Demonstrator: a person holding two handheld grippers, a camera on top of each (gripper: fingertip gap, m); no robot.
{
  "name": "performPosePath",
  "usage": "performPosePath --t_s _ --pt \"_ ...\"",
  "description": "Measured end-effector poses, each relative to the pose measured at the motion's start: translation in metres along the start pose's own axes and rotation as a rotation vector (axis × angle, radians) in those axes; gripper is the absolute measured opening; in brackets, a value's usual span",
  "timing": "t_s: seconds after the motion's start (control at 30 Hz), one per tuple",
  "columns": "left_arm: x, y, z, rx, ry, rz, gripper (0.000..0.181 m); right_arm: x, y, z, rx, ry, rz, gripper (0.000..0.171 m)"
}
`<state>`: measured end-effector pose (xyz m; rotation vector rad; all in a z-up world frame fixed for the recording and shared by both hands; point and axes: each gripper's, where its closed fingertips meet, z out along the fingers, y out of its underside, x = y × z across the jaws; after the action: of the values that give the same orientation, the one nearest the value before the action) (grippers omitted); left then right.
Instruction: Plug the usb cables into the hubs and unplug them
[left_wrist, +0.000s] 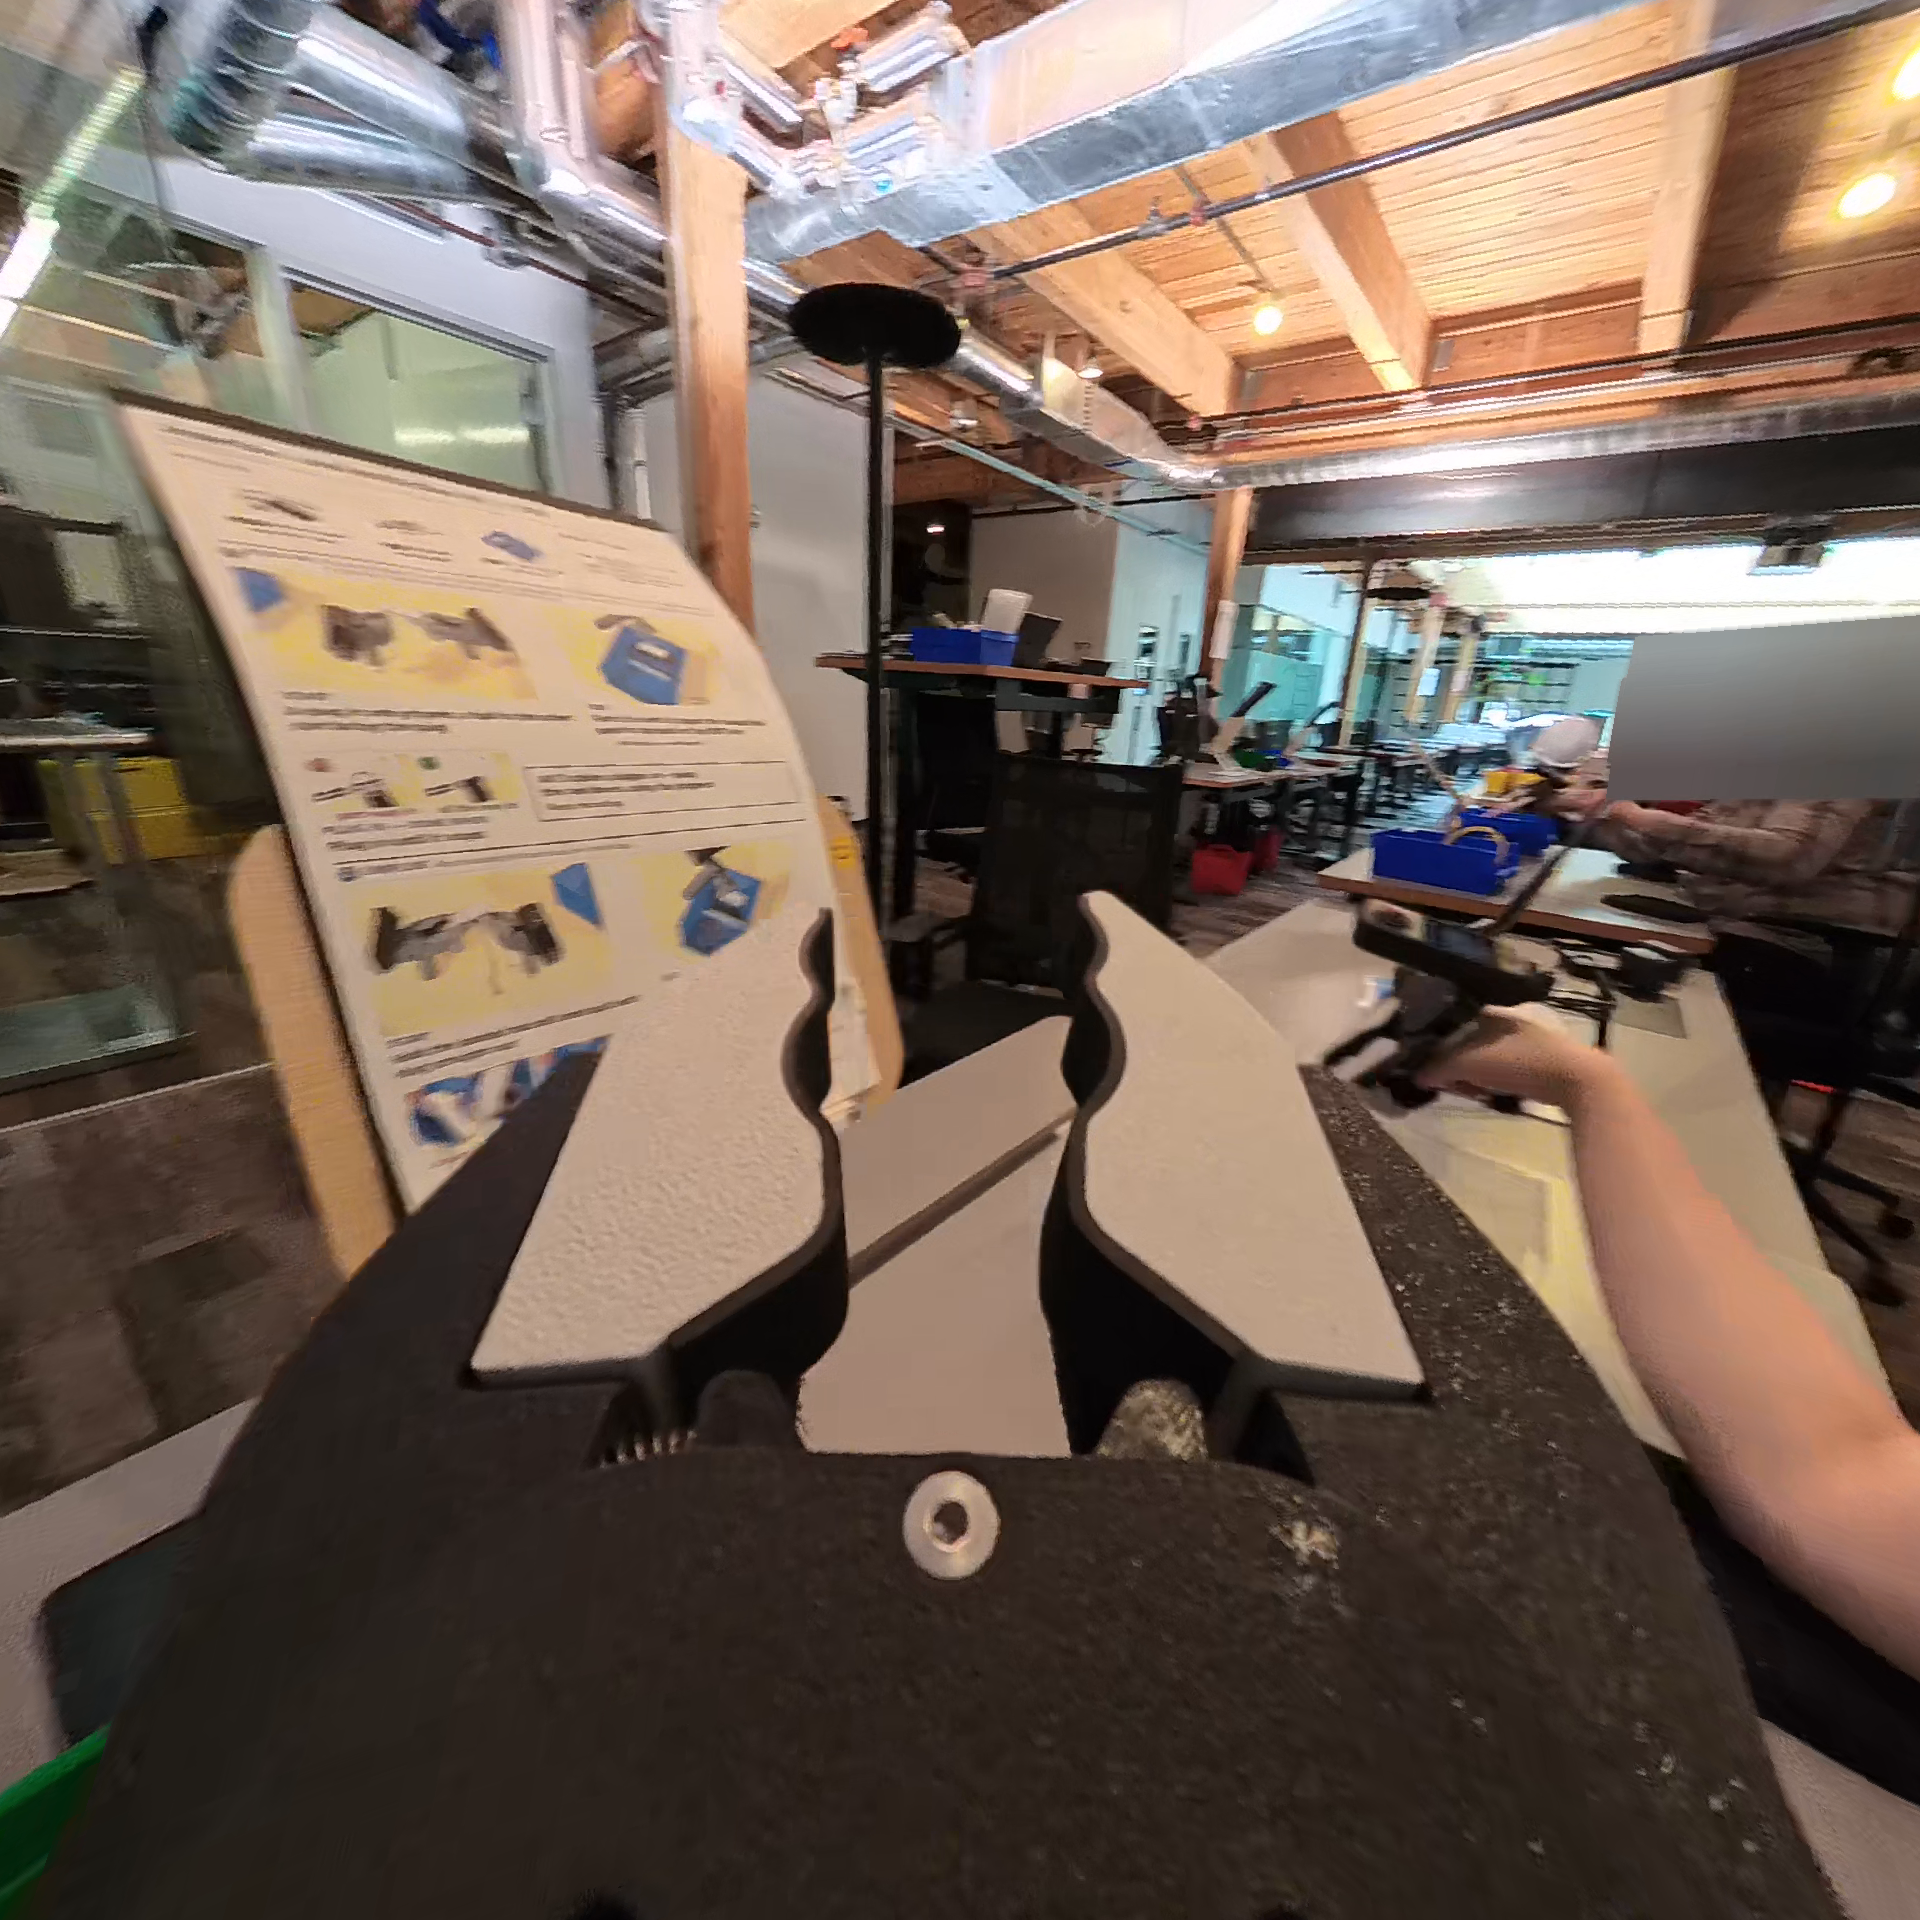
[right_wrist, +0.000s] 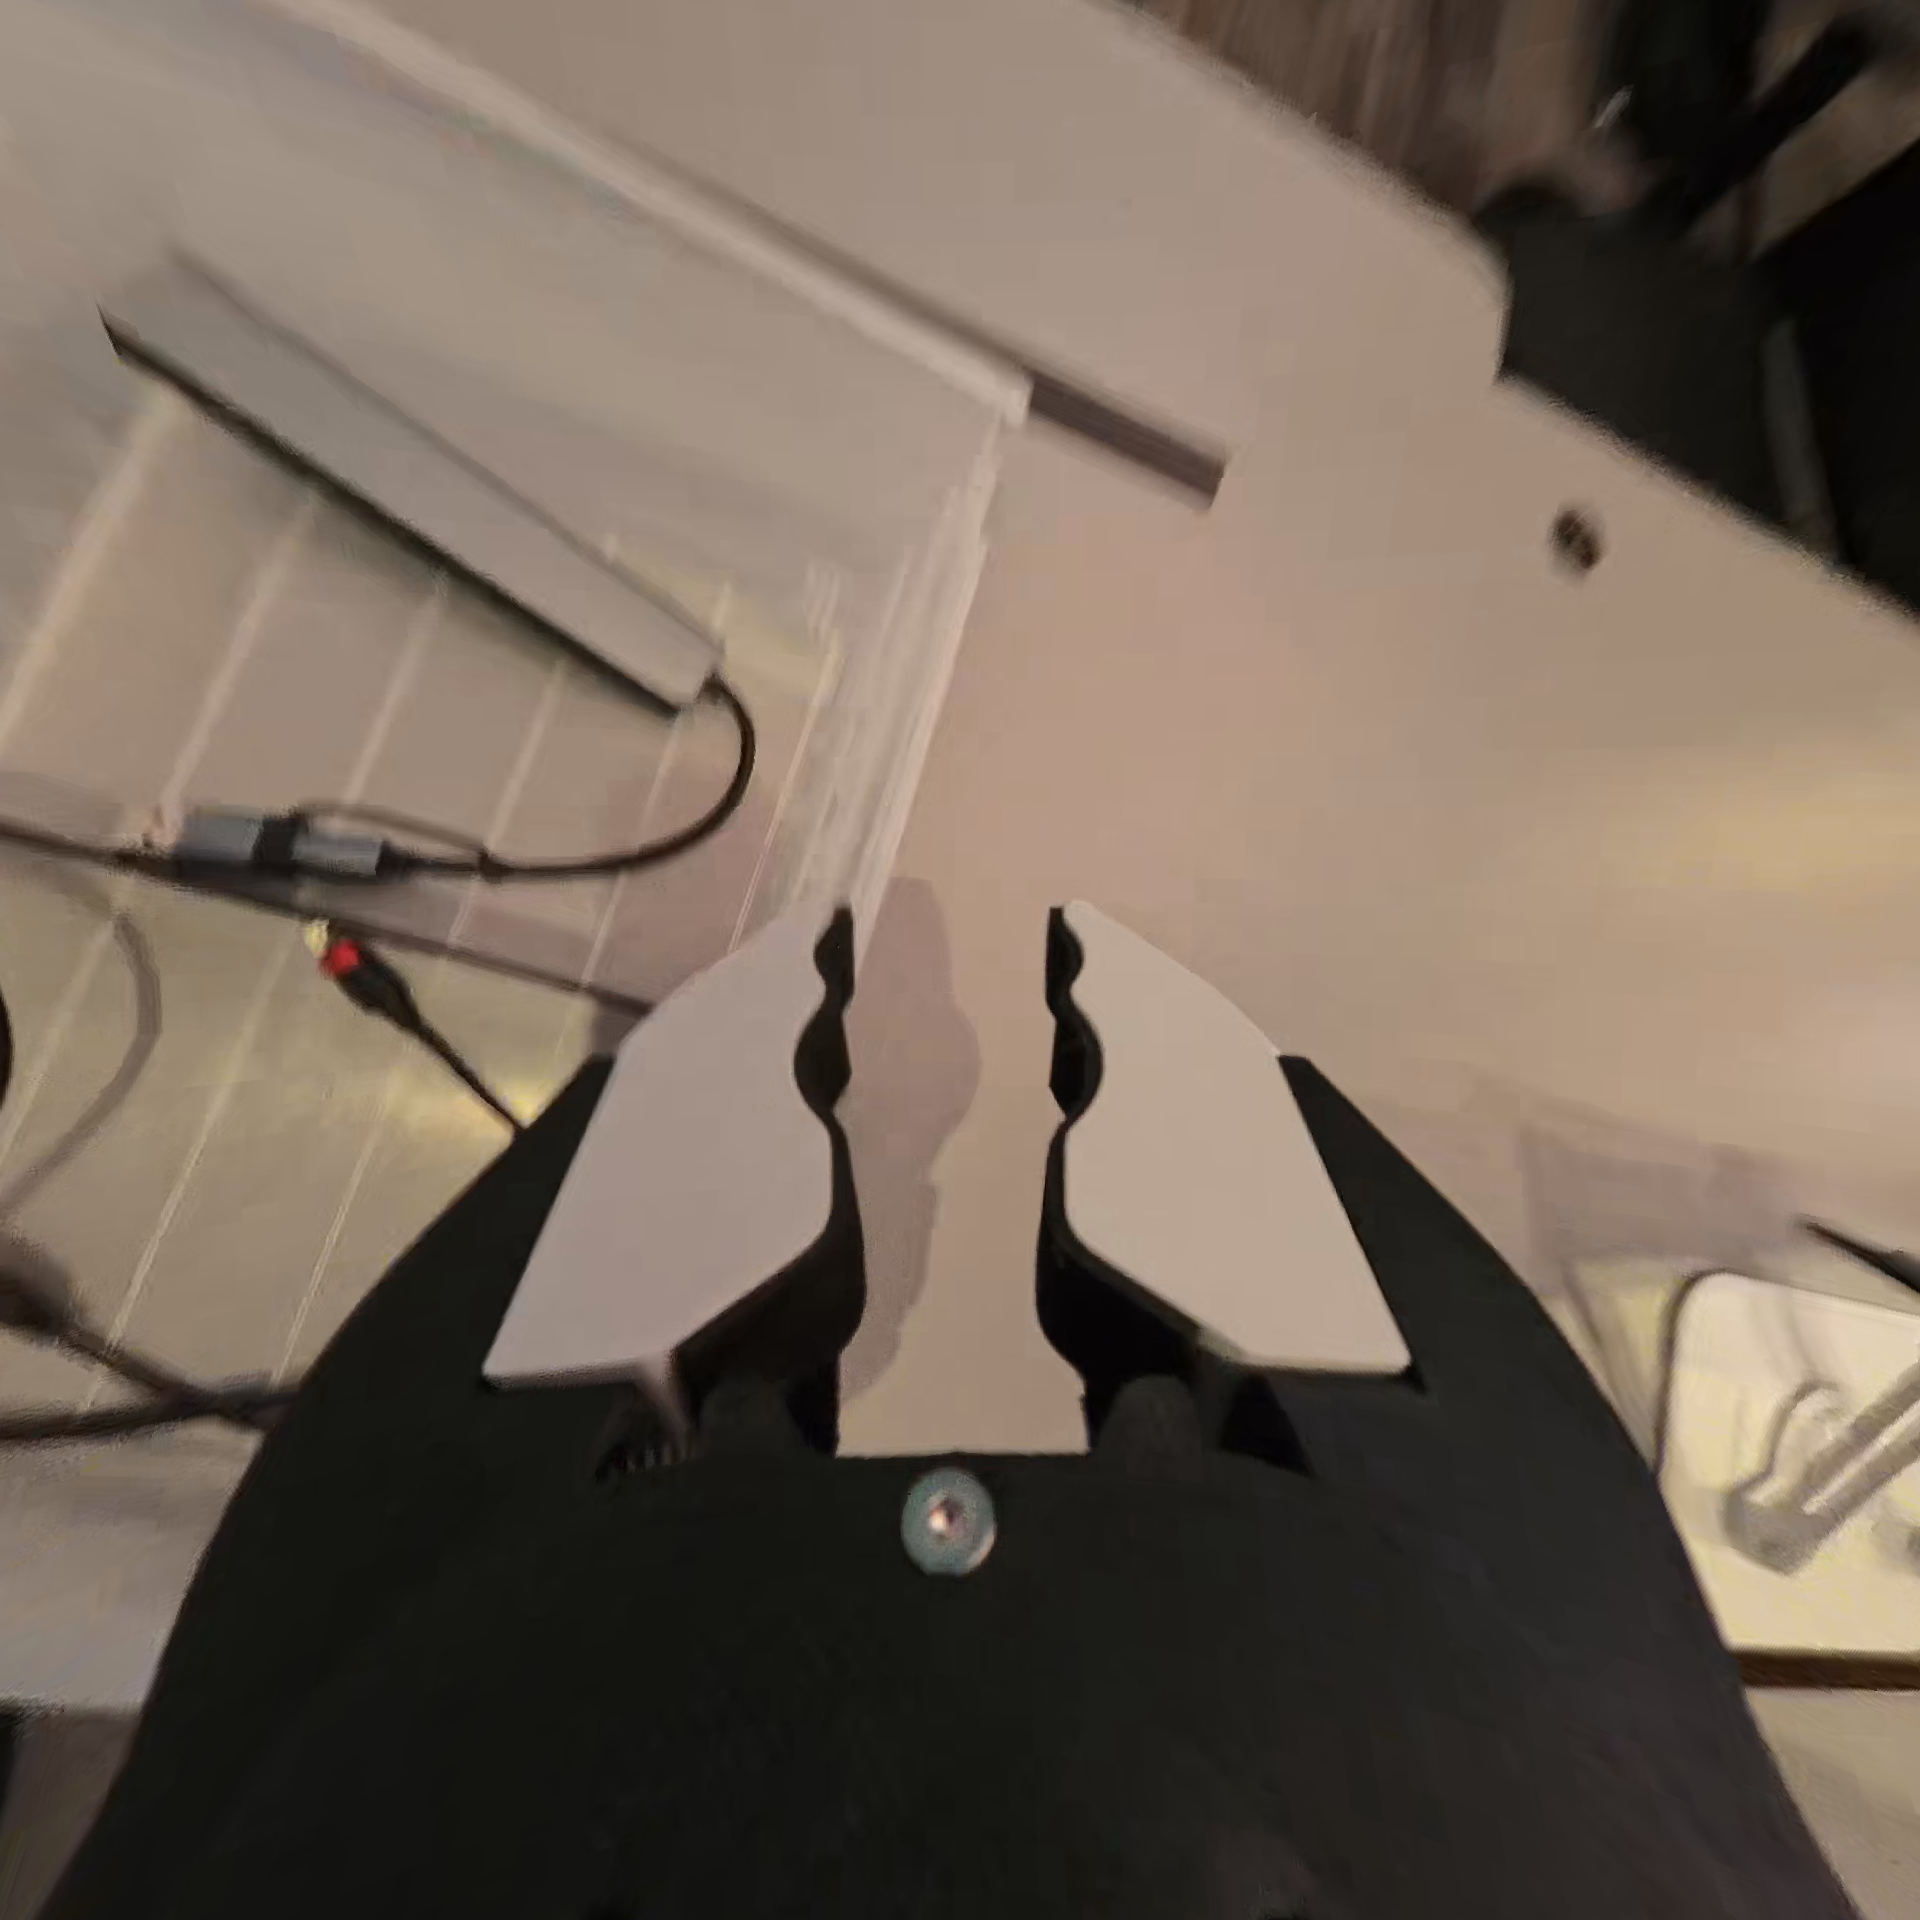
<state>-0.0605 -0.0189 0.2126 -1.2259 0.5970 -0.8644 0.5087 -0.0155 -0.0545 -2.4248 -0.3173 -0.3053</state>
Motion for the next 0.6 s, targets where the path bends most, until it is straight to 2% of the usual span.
performPosePath --t_s 0.1,0.2,0.27,0.37,0.43,0.6 --pt "-0.030 -0.002 -0.021 -0.032 -0.153 0.025 0.041 -0.016 0.000 0.004 0.054 -0.183 0.108 0.020" --pt "-0.060 -0.001 -0.048 -0.070 -0.319 0.027 0.041 -0.016 0.000 0.007 0.034 -0.206 0.168 0.007" --pt "-0.075 0.002 -0.066 -0.110 -0.405 0.014 0.042 -0.017 0.000 0.008 0.011 -0.194 0.179 0.009" --pt "-0.089 0.014 -0.088 -0.210 -0.497 -0.020 0.043 -0.024 0.011 0.013 -0.076 -0.193 0.160 0.025" --pt "-0.093 0.024 -0.101 -0.295 -0.549 -0.030 0.043 -0.025 0.016 0.021 -0.116 -0.197 0.164 0.011" --pt "-0.099 0.058 -0.131 -0.579 -0.679 0.013 0.041 -0.023 0.013 0.026 -0.107 -0.227 0.233 0.010"
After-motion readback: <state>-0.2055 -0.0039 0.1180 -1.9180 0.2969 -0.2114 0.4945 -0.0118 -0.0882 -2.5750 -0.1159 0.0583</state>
